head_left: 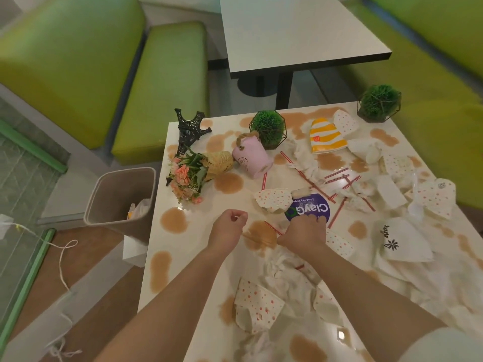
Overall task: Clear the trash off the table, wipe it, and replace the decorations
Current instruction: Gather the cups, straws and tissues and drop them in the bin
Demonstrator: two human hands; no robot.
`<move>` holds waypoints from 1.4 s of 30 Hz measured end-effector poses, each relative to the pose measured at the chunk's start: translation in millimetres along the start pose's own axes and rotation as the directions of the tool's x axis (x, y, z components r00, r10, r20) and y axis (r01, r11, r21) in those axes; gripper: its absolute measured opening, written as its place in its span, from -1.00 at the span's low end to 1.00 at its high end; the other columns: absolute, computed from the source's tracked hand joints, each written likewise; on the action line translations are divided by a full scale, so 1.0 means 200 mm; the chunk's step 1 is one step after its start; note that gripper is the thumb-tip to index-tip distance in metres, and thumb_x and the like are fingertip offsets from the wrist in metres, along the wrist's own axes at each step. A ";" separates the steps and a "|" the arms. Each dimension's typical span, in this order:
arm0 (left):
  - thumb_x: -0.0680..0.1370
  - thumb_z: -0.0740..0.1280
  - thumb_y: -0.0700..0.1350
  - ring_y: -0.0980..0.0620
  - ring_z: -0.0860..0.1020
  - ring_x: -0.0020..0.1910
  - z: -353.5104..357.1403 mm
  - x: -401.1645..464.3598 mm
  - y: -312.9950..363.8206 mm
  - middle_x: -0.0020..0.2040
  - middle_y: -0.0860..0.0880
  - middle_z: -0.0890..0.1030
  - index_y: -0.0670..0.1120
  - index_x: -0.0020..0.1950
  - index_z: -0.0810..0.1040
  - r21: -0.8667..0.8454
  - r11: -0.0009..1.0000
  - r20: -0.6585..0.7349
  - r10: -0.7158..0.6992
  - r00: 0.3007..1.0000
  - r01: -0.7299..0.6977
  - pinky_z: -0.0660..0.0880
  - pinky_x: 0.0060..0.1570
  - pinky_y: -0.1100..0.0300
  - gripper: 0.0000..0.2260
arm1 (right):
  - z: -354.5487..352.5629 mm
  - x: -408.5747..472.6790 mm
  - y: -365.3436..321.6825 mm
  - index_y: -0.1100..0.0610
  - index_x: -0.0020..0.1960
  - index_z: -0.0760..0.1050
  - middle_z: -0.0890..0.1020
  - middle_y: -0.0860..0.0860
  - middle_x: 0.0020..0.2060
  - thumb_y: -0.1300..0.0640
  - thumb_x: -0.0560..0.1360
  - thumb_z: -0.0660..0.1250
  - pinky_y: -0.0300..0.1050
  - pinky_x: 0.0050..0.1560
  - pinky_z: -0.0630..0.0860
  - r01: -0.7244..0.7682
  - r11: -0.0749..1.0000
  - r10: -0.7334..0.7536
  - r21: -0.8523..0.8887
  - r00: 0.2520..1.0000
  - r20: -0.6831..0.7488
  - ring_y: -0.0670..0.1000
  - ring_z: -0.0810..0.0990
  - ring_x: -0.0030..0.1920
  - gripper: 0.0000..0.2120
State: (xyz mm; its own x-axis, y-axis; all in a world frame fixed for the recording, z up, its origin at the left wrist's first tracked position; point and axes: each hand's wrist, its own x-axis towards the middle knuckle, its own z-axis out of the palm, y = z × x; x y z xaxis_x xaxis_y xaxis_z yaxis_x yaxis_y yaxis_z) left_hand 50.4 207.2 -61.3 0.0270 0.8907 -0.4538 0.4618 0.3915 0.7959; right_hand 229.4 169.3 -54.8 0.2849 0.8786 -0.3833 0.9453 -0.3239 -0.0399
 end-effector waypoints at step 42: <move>0.44 0.36 -0.17 -0.07 0.55 0.10 -0.78 0.09 -0.22 0.16 -0.03 0.53 0.00 0.18 0.44 -0.477 0.877 -0.283 -0.218 0.934 0.060 0.57 0.11 -0.12 -0.68 | -0.14 -0.08 -0.99 0.03 -0.04 0.65 0.65 -0.02 -0.25 0.20 0.46 0.42 -0.17 -0.17 0.54 0.049 0.306 -0.188 0.951 0.982 0.010 -0.06 0.59 -0.21 -0.88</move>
State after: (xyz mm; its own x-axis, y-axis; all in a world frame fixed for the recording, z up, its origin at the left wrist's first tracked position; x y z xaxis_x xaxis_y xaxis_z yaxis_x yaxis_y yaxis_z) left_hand -107.7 242.6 -41.4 -0.3265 0.8122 -0.4834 -0.0159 0.5066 0.8620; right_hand 43.2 229.8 -14.7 0.1003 0.9204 -0.3778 0.1515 -0.3894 -0.9085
